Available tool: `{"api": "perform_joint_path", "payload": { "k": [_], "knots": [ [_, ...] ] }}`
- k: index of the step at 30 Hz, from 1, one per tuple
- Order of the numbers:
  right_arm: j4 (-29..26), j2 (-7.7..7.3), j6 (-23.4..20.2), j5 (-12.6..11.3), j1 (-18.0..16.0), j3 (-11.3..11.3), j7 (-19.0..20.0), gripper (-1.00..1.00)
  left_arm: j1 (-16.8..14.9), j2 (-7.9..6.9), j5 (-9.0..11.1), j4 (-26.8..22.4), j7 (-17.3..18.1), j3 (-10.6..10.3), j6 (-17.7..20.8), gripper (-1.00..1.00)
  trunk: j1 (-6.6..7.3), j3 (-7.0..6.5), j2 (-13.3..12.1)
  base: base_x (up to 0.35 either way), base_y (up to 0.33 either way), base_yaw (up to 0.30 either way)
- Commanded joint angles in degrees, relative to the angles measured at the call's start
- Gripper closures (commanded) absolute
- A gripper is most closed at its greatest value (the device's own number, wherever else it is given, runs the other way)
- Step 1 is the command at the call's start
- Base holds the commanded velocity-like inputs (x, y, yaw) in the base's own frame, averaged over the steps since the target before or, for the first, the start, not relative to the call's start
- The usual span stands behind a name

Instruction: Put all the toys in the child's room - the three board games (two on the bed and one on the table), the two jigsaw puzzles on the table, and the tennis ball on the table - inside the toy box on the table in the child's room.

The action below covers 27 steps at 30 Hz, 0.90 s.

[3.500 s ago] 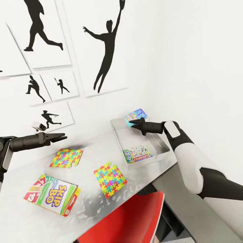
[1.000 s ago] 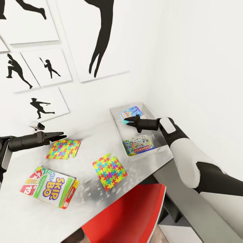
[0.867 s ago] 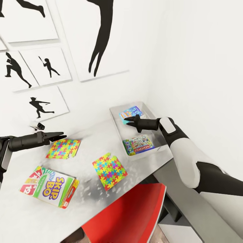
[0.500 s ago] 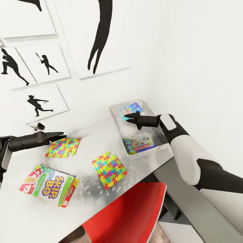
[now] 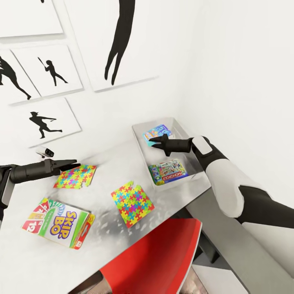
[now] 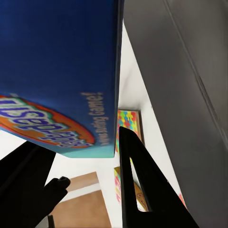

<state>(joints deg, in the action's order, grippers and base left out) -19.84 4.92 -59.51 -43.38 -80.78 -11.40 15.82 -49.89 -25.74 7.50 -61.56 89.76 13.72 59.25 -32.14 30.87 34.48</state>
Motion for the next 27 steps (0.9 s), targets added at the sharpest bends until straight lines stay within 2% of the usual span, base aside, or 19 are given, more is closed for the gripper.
{"api": "perform_joint_path", "payload": {
  "k": [1, 8, 18, 27],
  "knots": [
    [0.09, 0.04, -0.23, 0.49, -0.09, -0.43, 0.36, 1.00, -0.03, -0.02, -0.03, -0.01, 0.24, 0.05, 0.61, -1.00, -0.01, 0.16, 0.07, 0.000, 0.000, 0.000],
    [0.46, -0.03, -0.18, 0.49, -0.59, -0.45, 0.23, 1.00, -0.03, -0.01, -0.03, -0.01, 0.24, 0.66, 0.61, -1.00, -0.01, 0.82, 0.07, 0.000, 0.000, 0.000],
    [4.15, -0.20, -0.17, 0.49, -4.13, -0.63, -1.92, 1.00, -0.03, -0.03, -0.03, -0.01, 0.24, 0.70, 0.61, -1.00, -0.01, 1.76, 0.07, 0.000, 0.000, 0.000],
    [4.36, -0.42, -0.20, 0.49, -4.53, -0.64, -2.10, 1.00, -0.03, -0.02, -0.03, -0.01, 0.24, 0.70, 0.61, -1.00, -0.01, 2.60, 0.07, 0.000, 0.000, 0.000]
  ]
}}
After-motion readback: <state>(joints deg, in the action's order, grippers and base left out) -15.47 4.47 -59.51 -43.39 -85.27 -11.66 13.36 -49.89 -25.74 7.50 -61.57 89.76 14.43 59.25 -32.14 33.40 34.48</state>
